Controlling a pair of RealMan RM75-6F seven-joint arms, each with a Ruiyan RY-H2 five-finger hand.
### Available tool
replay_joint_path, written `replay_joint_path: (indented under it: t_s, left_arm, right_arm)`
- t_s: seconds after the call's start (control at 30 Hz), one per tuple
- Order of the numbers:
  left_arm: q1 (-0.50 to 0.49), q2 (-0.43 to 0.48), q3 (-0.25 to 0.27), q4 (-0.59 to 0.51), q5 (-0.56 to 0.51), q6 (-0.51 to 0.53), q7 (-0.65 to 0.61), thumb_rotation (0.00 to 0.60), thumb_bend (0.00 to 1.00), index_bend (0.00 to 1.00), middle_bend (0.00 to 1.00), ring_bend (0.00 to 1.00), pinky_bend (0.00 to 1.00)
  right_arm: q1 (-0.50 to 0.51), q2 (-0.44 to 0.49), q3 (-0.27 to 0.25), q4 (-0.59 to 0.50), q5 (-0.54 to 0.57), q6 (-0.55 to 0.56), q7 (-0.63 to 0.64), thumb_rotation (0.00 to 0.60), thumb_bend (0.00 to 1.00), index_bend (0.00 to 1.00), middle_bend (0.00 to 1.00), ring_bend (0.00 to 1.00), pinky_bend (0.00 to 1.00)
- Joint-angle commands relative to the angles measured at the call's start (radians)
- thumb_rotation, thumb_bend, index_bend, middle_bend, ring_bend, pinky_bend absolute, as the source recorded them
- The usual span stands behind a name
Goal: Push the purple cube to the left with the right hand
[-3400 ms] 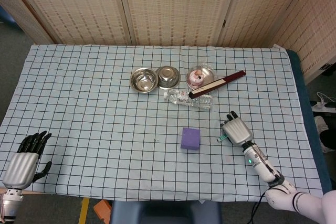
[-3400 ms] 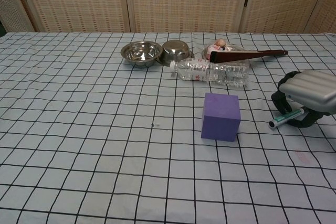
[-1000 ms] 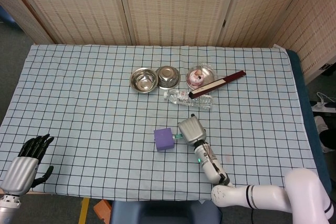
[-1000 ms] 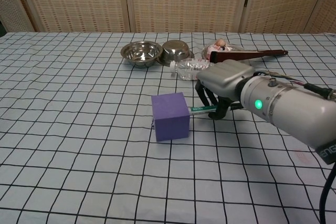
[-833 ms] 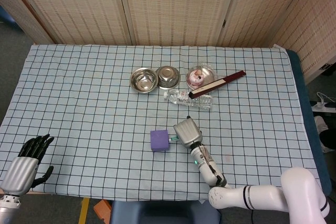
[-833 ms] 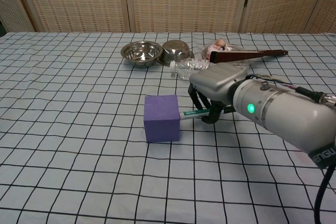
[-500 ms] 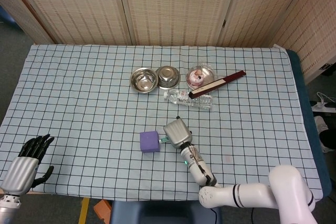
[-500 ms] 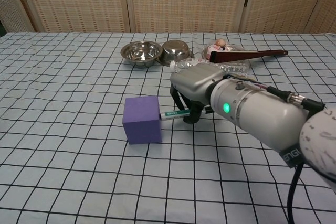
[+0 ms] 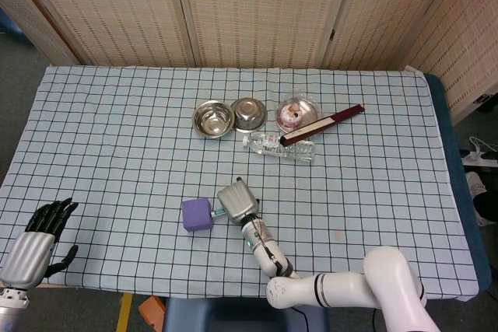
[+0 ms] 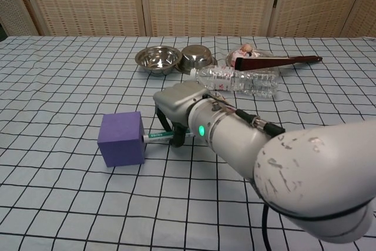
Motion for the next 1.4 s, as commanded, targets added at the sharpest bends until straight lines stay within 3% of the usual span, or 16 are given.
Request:
replay_joint_path:
  t_s: [0.03, 0.73, 1.1, 1.4]
  left_arm:
    - [0.000, 0.002, 0.000, 0.000, 0.001, 0.002, -0.004, 0.600, 0.39, 0.00, 0.00, 0.00, 0.08]
    - [0.004, 0.010, 0.004, 0.000, 0.015, 0.012, -0.022, 0.600, 0.39, 0.00, 0.00, 0.00, 0.08]
    - [0.003, 0.012, 0.006, 0.002, 0.022, 0.012, -0.028, 0.600, 0.39, 0.00, 0.00, 0.00, 0.08]
    - [0.005, 0.014, 0.006, 0.005, 0.021, 0.015, -0.031, 0.600, 0.39, 0.00, 0.00, 0.00, 0.08]
  right_arm:
    - [0.018, -0.018, 0.017, 0.021, 0.005, -0.004, 0.009, 0.600, 0.47, 1.00, 0.80, 0.51, 0.33]
    - [0.159, -0.155, 0.109, 0.166, 0.051, -0.024, -0.009, 0.600, 0.48, 1.00, 0.80, 0.51, 0.33]
    - [0.259, -0.251, 0.193, 0.313, 0.079, -0.062, -0.006, 0.600, 0.48, 1.00, 0.80, 0.51, 0.33]
    - [0.237, -0.206, 0.159, 0.270, 0.084, -0.023, -0.029, 0.600, 0.48, 1.00, 0.80, 0.51, 0.33]
